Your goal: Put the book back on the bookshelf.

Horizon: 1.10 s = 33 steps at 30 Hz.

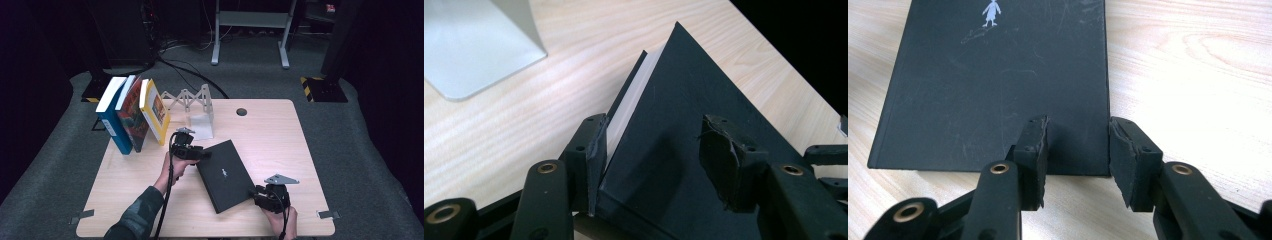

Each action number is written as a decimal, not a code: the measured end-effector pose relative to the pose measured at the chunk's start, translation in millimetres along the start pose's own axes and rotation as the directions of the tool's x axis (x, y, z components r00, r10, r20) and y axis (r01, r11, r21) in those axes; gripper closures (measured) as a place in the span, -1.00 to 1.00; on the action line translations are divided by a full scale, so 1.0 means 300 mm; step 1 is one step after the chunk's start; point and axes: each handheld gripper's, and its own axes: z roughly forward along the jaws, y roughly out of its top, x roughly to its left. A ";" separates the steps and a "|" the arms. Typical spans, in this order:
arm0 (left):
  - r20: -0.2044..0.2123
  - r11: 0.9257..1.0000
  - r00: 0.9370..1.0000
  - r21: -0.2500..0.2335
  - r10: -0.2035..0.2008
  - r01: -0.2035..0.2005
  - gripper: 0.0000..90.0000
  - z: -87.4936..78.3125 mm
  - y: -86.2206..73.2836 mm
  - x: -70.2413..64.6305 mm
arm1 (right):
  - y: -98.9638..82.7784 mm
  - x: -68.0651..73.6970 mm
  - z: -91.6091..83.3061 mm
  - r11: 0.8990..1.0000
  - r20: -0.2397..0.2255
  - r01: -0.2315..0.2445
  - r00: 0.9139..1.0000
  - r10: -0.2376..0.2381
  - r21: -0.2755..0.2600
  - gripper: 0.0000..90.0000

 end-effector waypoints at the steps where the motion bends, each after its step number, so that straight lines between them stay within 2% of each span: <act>1: -0.004 1.000 1.000 -0.002 0.015 -0.015 0.00 -0.005 0.008 -0.008 | -0.001 0.001 0.001 1.000 -0.001 0.000 1.000 0.000 -0.006 0.33; 5: -0.018 0.999 0.999 -0.015 0.051 -0.052 0.00 -0.025 0.037 -0.036 | -0.006 0.006 0.004 1.000 -0.002 0.002 1.000 -0.002 -0.016 0.33; 11: -0.041 0.993 0.993 -0.025 0.113 -0.114 0.01 -0.055 0.073 -0.078 | -0.008 0.014 0.014 0.999 -0.003 0.001 1.000 -0.001 -0.032 0.33; 16: -0.054 0.991 0.990 -0.034 0.127 -0.129 0.01 -0.072 0.088 -0.087 | -0.005 0.016 0.028 0.999 -0.002 0.007 1.000 -0.008 -0.050 0.33; 17: -0.060 0.991 0.990 -0.036 0.130 -0.133 0.01 -0.077 0.090 -0.088 | -0.003 0.018 0.029 0.999 -0.005 -0.010 1.000 0.009 -0.042 0.33; 18: -0.060 0.990 0.989 -0.036 0.132 -0.134 0.01 -0.082 0.093 -0.087 | -0.001 0.018 0.036 0.999 -0.003 0.004 1.000 -0.005 -0.052 0.33; 22: -0.075 0.988 0.988 -0.055 0.139 -0.143 0.03 -0.100 0.102 -0.099 | 0.005 0.022 0.050 0.998 -0.005 -0.008 1.000 0.007 -0.059 0.33; 24: -0.061 0.989 0.989 -0.065 0.133 -0.136 0.05 -0.111 0.107 -0.105 | 0.005 0.021 0.055 0.998 -0.009 -0.008 1.000 0.008 -0.063 0.33; 27: -0.065 0.985 0.987 -0.084 0.146 -0.151 0.07 -0.125 0.116 -0.123 | 0.003 0.026 0.061 0.997 -0.012 -0.022 1.000 0.021 -0.068 0.34; 30: -0.075 0.983 0.986 -0.097 0.151 -0.157 0.13 -0.136 0.123 -0.136 | 0.004 0.029 0.068 0.997 -0.005 -0.004 1.000 0.004 -0.073 0.34; 33: -0.105 0.983 0.984 -0.103 0.144 -0.155 0.21 -0.143 0.123 -0.143 | 0.007 0.030 0.074 0.997 -0.003 -0.002 1.000 0.002 -0.076 0.34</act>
